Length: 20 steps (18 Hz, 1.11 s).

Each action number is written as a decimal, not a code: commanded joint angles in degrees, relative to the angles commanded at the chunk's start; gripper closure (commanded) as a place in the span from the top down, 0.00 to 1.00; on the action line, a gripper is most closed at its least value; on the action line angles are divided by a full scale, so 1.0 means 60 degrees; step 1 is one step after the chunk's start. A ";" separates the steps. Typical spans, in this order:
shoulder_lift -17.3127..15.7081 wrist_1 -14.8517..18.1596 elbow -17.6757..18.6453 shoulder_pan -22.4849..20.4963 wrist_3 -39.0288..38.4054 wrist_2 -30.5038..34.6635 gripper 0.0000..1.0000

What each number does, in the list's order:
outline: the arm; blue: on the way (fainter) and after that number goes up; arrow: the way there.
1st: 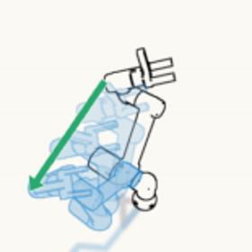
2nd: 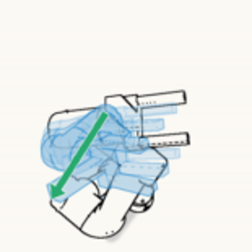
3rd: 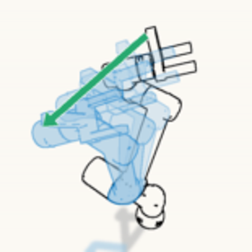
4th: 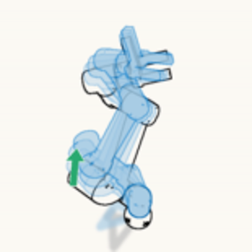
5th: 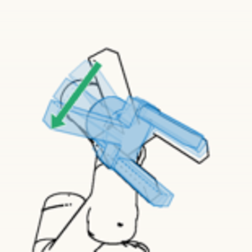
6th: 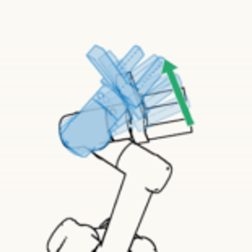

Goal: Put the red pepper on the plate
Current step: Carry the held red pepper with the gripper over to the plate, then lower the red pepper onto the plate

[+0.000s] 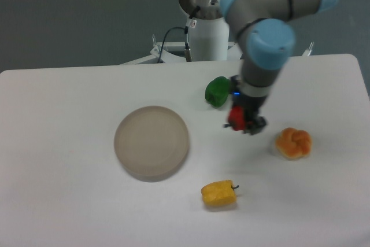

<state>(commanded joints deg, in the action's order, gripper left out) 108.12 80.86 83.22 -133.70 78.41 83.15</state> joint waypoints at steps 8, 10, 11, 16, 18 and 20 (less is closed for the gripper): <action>0.0436 -0.1960 0.1524 0.1525 -0.1071 0.0029 0.34; 0.0802 -0.2503 0.1687 0.1613 -0.1071 0.0029 0.40; 0.0963 -0.2592 0.1643 0.1686 -0.1086 0.0029 0.42; 0.1521 -0.3134 0.1570 0.1862 -0.1335 0.0029 0.56; 0.1551 -0.3150 0.1584 0.1892 -0.1320 0.0029 0.97; 0.1405 -0.3150 0.1555 0.1878 -0.1320 0.0029 1.00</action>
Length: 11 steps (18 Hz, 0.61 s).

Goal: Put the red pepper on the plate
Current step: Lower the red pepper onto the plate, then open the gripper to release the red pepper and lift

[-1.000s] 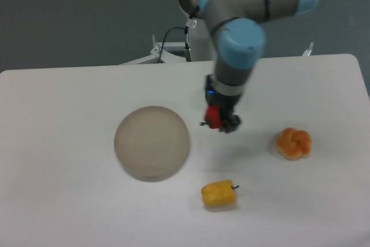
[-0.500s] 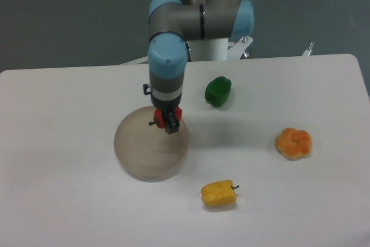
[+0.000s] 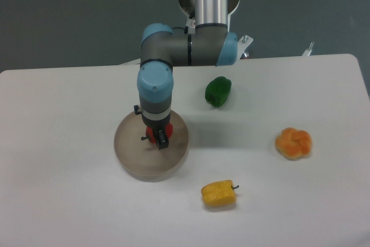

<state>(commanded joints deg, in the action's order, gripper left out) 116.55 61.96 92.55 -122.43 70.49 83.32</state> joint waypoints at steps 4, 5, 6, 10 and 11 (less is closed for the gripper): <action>-0.0571 0.0015 -0.0263 -0.0190 0.0000 0.0073 1.00; -0.0761 0.0029 -0.0322 -0.0452 0.0015 0.0088 1.00; -0.0878 0.0044 -0.0322 -0.0802 0.0087 0.0088 1.00; -0.0954 0.0087 -0.0482 -0.2166 0.1665 0.0087 1.00; -0.0909 0.0117 -0.0570 -0.2342 0.2105 0.0102 1.00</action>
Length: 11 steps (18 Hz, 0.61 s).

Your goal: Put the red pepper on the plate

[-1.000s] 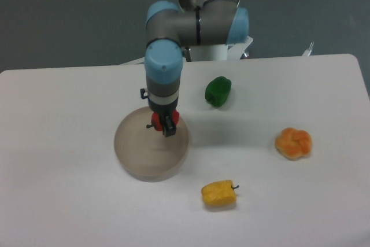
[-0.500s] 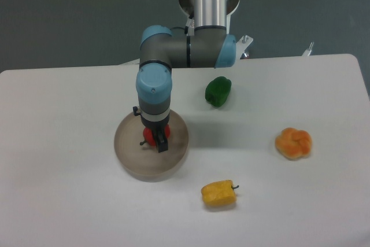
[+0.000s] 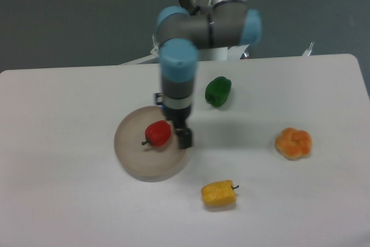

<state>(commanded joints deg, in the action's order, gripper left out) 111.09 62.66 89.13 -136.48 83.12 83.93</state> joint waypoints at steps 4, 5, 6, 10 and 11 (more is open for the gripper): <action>0.0014 0.0628 -0.0292 -0.1084 0.1055 0.0088 1.00; 0.0001 0.1268 -0.0555 -0.1100 0.1248 0.0204 1.00; 0.0015 0.1884 -0.0862 -0.1187 0.1453 0.0510 1.00; 0.0000 0.2417 -0.1100 -0.2095 0.2581 0.0908 1.00; -0.0014 0.2403 -0.1100 -0.2169 0.2655 0.0923 1.00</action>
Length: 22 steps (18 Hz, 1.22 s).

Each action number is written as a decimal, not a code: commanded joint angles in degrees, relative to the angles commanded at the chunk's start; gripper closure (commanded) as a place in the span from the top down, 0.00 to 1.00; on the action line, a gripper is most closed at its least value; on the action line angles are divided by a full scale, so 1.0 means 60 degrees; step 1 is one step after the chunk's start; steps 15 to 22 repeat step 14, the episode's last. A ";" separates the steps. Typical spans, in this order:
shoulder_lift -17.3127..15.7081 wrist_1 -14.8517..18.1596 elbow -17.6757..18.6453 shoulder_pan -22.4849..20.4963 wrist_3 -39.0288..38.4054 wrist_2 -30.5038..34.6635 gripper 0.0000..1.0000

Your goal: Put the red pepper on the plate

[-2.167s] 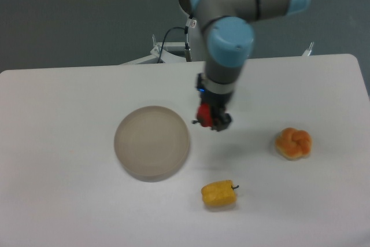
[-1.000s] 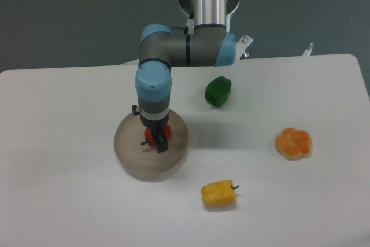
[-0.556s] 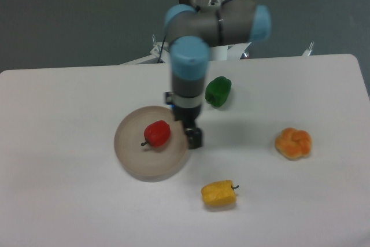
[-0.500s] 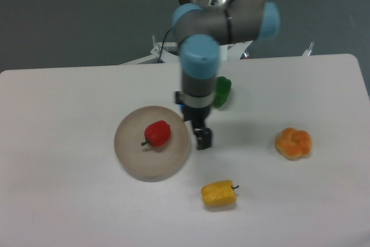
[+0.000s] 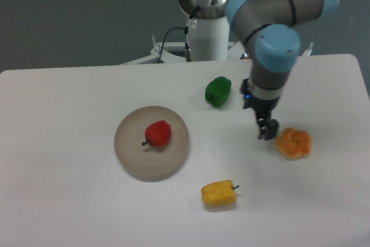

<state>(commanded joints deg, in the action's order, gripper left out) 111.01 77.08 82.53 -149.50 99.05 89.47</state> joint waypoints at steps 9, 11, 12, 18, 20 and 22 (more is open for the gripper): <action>-0.0103 0.0103 0.0073 -0.0279 0.0030 -0.0015 1.00; -0.0103 0.0117 0.0117 -0.0279 0.0030 -0.0015 1.00; -0.0103 0.0103 0.0132 -0.0265 0.0030 -0.0015 1.00; -0.0103 0.0102 0.0132 -0.0264 0.0030 -0.0029 1.00; -0.0103 0.0102 0.0132 -0.0264 0.0030 -0.0029 1.00; -0.0103 0.0102 0.0132 -0.0264 0.0030 -0.0029 1.00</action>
